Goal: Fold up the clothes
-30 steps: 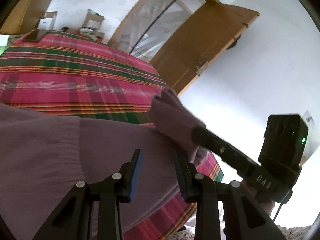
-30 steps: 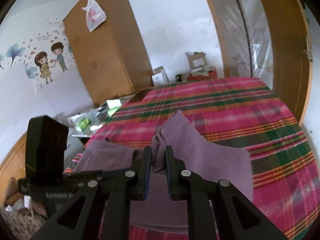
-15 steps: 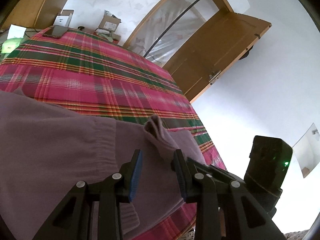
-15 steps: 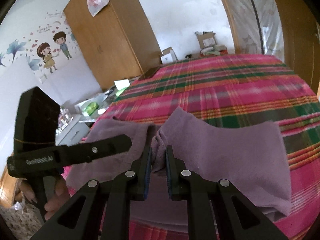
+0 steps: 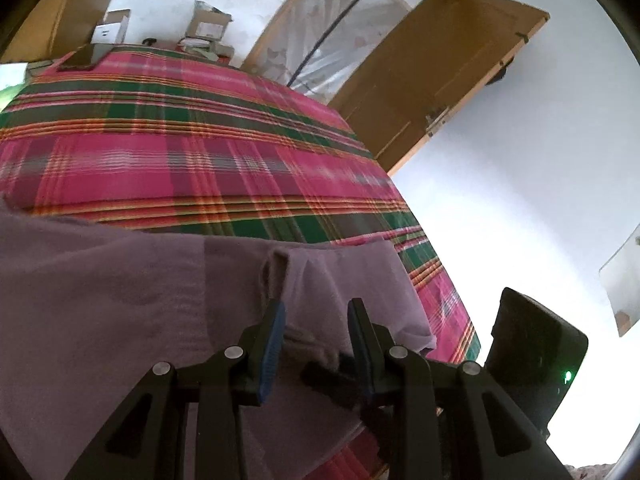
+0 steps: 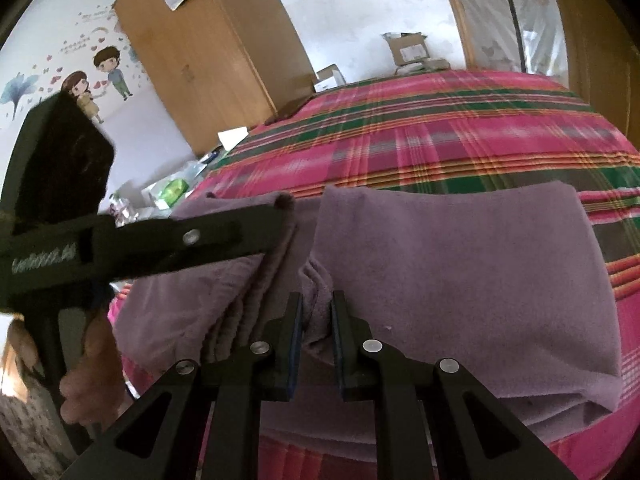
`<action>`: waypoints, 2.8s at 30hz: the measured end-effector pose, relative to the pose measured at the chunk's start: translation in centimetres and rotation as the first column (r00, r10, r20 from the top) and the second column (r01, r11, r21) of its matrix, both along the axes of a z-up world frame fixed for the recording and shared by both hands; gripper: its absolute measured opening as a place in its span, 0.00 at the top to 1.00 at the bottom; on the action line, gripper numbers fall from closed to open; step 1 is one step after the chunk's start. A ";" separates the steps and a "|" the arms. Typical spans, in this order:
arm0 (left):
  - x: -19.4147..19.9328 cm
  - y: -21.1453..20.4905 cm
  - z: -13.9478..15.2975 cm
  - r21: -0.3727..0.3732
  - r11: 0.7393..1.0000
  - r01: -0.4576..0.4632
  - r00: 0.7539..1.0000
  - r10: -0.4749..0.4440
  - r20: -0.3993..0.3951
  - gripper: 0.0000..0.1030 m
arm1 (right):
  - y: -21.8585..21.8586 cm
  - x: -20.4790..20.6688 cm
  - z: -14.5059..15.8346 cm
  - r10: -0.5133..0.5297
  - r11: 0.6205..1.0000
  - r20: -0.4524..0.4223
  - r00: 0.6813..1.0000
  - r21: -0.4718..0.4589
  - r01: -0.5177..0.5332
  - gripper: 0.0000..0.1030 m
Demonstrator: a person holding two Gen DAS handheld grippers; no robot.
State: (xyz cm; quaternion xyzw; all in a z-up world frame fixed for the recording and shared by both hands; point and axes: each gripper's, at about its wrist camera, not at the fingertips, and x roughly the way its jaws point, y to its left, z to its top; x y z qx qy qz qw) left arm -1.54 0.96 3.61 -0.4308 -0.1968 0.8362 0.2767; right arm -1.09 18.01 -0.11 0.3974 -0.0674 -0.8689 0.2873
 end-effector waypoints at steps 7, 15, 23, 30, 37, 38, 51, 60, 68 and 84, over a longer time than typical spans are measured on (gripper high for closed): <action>-2.3 2.0 -1.2 -0.056 0.998 0.008 0.998 -0.004 0.067 0.68 | 0.8 0.6 -0.3 0.017 1.000 0.021 1.000 -0.017 -0.017 0.79; -2.4 1.4 -1.8 -0.064 0.997 -0.052 0.994 0.058 0.097 0.68 | 5.8 2.8 1.3 -0.064 0.998 -0.084 0.994 0.020 0.065 0.75; -2.6 1.3 -2.5 -0.101 0.992 -0.077 0.987 0.090 0.136 0.68 | 11.3 5.2 2.0 -0.200 0.960 -0.221 0.955 0.151 0.236 0.56; -2.9 1.1 -2.9 -0.113 0.986 -0.119 0.977 0.137 0.164 0.68 | 12.3 5.2 -0.2 -0.224 0.936 -0.209 0.952 0.226 0.270 0.52; -3.0 1.2 -3.1 -0.167 0.973 -0.156 0.964 0.187 0.190 0.68 | 11.4 4.5 -1.1 -0.205 0.914 -0.254 0.945 0.295 0.278 0.52; -2.9 1.3 -3.0 -0.183 0.971 -0.155 0.963 0.190 0.191 0.68 | 11.6 4.4 -1.2 -0.213 0.915 -0.253 0.944 0.288 0.284 0.52; -2.2 1.6 -3.1 -0.227 0.957 -0.181 0.943 0.235 0.238 0.65 | 15.0 4.0 -1.4 -0.340 0.912 -0.203 0.918 0.165 0.375 0.52; -1.7 2.1 -3.3 -0.187 0.966 -0.179 0.940 0.224 0.258 0.64 | 15.2 4.5 -1.6 -0.342 0.919 -0.199 0.918 0.136 0.371 0.52; -1.7 2.8 -3.3 -0.206 0.962 -0.177 0.938 0.228 0.259 0.59 | 16.0 4.8 -1.7 -0.359 0.921 -0.188 0.914 0.091 0.380 0.52; 0.1 0.5 -2.8 0.048 0.980 -0.192 0.930 0.166 0.328 0.93 | 16.8 4.8 -1.6 -0.380 0.916 -0.179 0.907 0.067 0.397 0.52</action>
